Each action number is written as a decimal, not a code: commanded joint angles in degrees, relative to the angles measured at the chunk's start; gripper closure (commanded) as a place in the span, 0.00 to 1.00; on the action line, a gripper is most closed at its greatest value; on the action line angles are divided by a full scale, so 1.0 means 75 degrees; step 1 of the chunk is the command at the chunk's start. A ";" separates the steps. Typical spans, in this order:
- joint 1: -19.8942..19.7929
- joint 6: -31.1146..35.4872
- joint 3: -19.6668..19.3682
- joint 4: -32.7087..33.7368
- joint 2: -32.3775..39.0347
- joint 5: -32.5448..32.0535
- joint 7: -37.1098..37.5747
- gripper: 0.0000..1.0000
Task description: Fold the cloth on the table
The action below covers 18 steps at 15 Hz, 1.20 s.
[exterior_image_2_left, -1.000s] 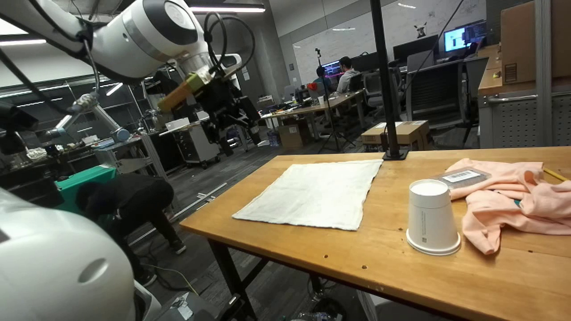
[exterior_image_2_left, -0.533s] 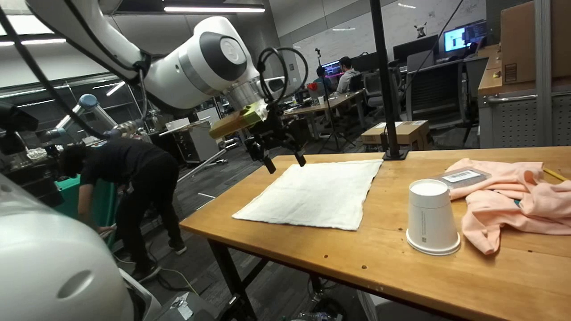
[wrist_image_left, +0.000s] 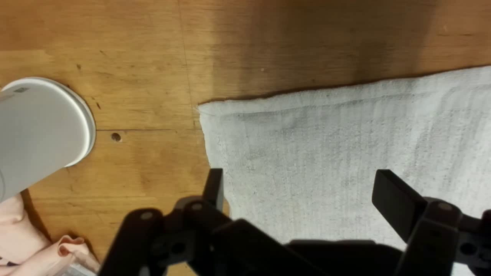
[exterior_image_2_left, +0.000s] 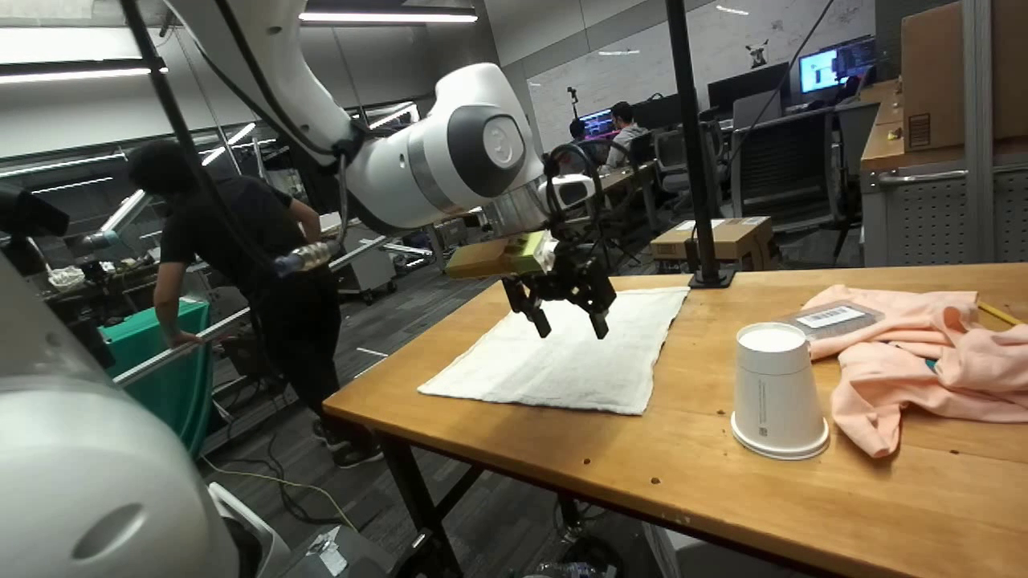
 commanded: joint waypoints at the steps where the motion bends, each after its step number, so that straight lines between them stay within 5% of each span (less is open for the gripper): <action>1: -0.0071 0.0424 -0.0148 0.0293 0.0697 0.0196 -0.0254 0.00; 9: -0.0098 0.0645 -0.0357 0.0678 0.1765 0.0311 -0.0404 0.00; 18: -0.0366 0.0602 -0.0362 0.0919 0.2646 0.1511 -0.1413 0.00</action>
